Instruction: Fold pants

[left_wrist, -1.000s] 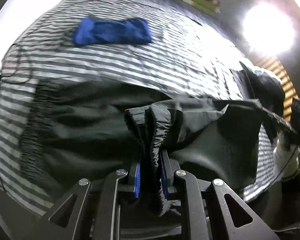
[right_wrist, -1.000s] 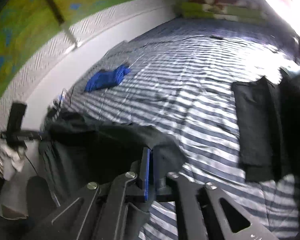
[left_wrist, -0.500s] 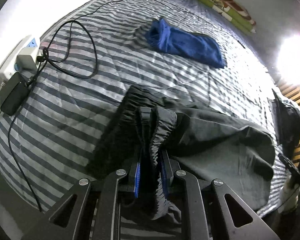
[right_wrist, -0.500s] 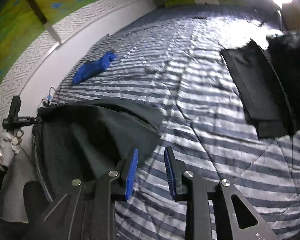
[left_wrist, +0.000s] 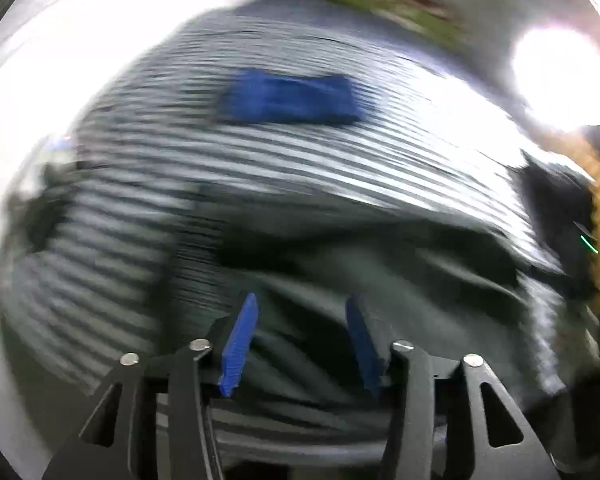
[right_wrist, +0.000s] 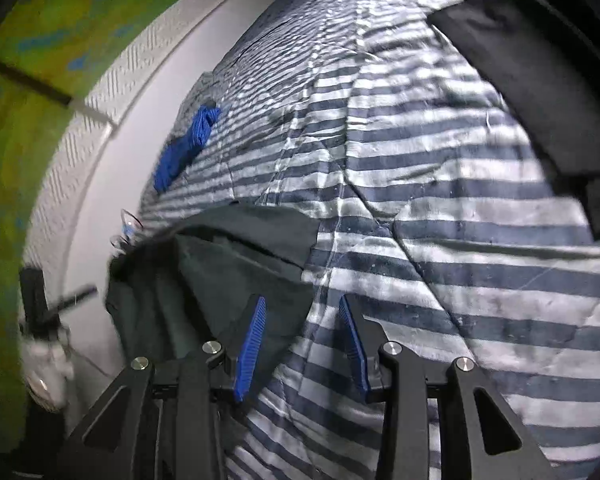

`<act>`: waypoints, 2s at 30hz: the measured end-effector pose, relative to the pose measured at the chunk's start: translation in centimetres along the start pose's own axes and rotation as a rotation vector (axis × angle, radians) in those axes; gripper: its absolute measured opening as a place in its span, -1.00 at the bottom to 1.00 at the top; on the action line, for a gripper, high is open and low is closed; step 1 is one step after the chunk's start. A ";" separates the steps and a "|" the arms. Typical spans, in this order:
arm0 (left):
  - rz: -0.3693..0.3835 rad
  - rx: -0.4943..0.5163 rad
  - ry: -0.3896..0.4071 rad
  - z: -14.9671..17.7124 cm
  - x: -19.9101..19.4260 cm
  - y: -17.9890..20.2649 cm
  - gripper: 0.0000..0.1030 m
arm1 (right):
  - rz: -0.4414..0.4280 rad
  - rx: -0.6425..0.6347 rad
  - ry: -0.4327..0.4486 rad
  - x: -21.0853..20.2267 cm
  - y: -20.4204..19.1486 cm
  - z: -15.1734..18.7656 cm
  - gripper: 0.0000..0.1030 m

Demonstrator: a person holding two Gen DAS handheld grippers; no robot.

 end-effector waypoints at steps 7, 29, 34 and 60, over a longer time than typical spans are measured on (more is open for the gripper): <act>0.323 0.300 -0.158 6.7 2.6 21.0 0.13 | -0.079 0.035 -0.004 0.7 0.0 -0.7 -0.32; 0.206 0.599 -0.174 10.5 8.1 28.6 -1.00 | -0.241 0.177 0.036 0.9 1.2 -0.4 -0.43; 0.223 0.584 -0.178 10.6 7.5 28.3 -1.00 | -0.201 0.132 0.047 1.9 -0.3 -1.3 -0.94; 0.285 0.592 -0.138 9.6 6.7 27.9 -0.92 | -0.046 -0.064 0.072 -1.0 -4.2 -4.5 -0.96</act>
Point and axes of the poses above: each gripper's, at about its wrist camera, not at the fingertips, and x roughly the way its jaws point, y to its right, z to its underside, the point moved 9 cm from there along x, roughly the way its jaws point, and after that the axes turned 6 degrees about -z, right-handed, at the moved point
